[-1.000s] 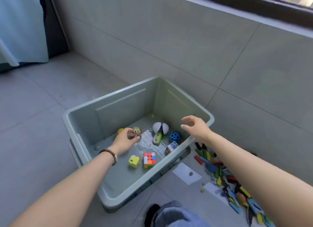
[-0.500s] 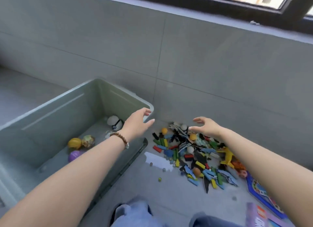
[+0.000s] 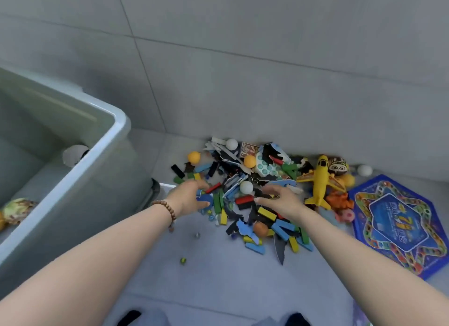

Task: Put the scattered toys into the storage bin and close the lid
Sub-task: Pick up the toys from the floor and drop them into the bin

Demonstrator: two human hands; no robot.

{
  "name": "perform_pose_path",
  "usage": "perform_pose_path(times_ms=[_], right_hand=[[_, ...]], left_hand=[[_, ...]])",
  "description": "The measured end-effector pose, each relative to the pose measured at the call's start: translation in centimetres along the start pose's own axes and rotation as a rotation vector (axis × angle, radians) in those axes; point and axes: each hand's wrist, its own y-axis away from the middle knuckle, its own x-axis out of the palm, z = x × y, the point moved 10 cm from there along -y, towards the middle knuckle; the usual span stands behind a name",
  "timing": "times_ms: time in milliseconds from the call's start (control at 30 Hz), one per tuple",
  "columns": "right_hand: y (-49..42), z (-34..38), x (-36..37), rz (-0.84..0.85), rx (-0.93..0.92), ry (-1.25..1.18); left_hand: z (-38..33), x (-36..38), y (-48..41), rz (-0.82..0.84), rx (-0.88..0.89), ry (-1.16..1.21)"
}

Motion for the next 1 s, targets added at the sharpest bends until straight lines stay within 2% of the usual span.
perform_pose_path(times_ms=[100, 233, 433, 567, 667, 733, 833, 867, 900, 933, 1000], right_hand=[[-2.6, -0.6, 1.4, -0.021, -0.035, -0.037], [-5.1, 0.0, 1.8, -0.116, -0.109, 0.050], [-6.8, 0.0, 2.2, -0.203, -0.131, 0.070], [-6.2, 0.0, 1.0, -0.244, -0.153, -0.156], [-6.1, 0.0, -0.9, -0.234, -0.093, -0.370], [-6.5, 0.0, -1.2, -0.150, 0.000, -0.619], [-7.4, 1.4, -0.6, 0.011, 0.103, -1.085], [-7.7, 2.0, -0.6, 0.048, 0.102, -1.166], [-8.1, 2.5, -0.6, 0.068, 0.096, -1.157], [-8.5, 2.6, -0.9, 0.050, 0.089, -1.042], [-9.6, 2.2, -1.6, -0.054, 0.060, -0.665]], left_hand=[[0.7, 1.8, -2.5, 0.005, 0.010, 0.002], [1.1, 3.2, -4.4, -0.033, 0.029, 0.005], [2.1, 3.9, -4.7, -0.101, 0.083, 0.172], [3.7, 2.7, -4.3, -0.159, 0.040, 0.411], [4.7, 0.4, -4.5, -0.244, -0.011, 0.627], [4.7, -1.2, -4.9, -0.287, -0.045, 0.694], [4.1, -2.1, -6.4, -0.254, -0.101, 0.863], [3.9, -2.3, -7.0, -0.243, -0.122, 0.897], [3.8, -2.5, -7.6, -0.240, -0.147, 0.895], [3.8, -2.6, -8.2, -0.234, -0.172, 0.879], [4.3, -2.8, -9.0, -0.250, -0.230, 0.858]])
